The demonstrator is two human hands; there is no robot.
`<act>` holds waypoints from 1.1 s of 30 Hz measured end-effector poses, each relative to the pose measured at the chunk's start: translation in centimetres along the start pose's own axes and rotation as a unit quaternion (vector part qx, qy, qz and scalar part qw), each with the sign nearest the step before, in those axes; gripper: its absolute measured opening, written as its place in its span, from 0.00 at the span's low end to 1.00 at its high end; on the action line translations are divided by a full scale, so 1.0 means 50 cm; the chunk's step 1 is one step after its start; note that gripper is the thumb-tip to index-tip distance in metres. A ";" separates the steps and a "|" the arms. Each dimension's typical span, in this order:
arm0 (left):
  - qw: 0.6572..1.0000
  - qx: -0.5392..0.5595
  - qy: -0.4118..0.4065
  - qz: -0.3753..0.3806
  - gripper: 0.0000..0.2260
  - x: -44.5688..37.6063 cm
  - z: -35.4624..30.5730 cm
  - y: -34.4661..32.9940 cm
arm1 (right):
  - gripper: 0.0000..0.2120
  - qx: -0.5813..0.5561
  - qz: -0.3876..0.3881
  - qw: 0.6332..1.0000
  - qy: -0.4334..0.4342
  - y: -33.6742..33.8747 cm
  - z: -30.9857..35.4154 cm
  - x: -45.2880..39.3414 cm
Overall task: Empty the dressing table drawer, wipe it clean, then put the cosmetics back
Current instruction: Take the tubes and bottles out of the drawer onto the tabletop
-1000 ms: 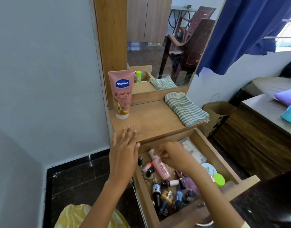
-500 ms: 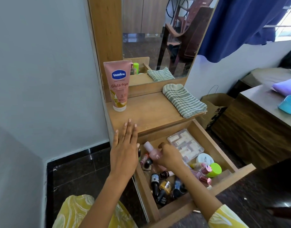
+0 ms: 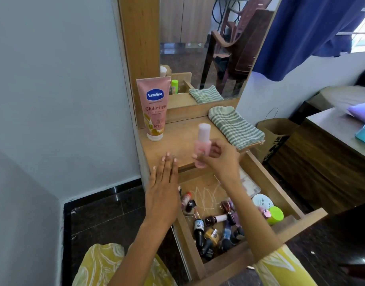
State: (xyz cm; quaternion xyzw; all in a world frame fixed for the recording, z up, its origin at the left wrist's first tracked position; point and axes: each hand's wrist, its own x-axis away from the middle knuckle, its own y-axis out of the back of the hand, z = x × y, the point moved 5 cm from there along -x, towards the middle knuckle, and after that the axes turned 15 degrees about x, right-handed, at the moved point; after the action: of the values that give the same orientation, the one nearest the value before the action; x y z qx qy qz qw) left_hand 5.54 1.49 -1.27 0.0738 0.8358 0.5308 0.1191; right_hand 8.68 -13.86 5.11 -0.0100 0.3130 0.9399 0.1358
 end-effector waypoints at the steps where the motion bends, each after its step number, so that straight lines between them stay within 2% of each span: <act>1: 1.000 0.002 0.000 -0.001 0.34 0.000 0.000 0.000 | 0.18 -0.021 -0.012 1.000 0.007 -0.019 0.011 -0.012; 8: 1.000 0.013 -0.008 -0.023 0.33 0.002 0.004 -0.004 | 0.14 -0.042 -0.098 0.993 0.044 -0.117 0.041 -0.092; 19: 1.000 -0.006 -0.019 -0.020 0.34 0.001 0.004 -0.007 | 0.14 0.009 -0.100 0.993 0.055 -0.175 0.056 -0.140; 24: 1.000 -0.007 -0.009 -0.004 0.35 0.001 0.003 -0.006 | 0.22 0.029 -0.052 0.998 0.034 -0.149 0.048 -0.121; 28: 1.000 0.006 -0.012 0.002 0.36 0.003 0.000 -0.002 | 0.16 0.140 0.001 0.985 0.101 -0.066 0.030 -0.066; 31: 1.000 0.014 -0.016 -0.004 0.34 0.003 0.000 -0.002 | 0.11 0.278 0.123 0.940 0.154 -0.003 -0.004 -0.006; 33: 1.000 0.021 -0.018 -0.012 0.31 0.002 0.002 -0.004 | 0.10 0.365 0.185 0.900 0.150 0.039 -0.039 0.030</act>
State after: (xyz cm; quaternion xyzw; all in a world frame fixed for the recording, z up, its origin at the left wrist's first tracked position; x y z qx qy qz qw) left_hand 5.49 1.52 -1.51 0.0757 0.8453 0.5103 0.1388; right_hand 6.60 -16.13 4.53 -0.0424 0.6474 0.7551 -0.0945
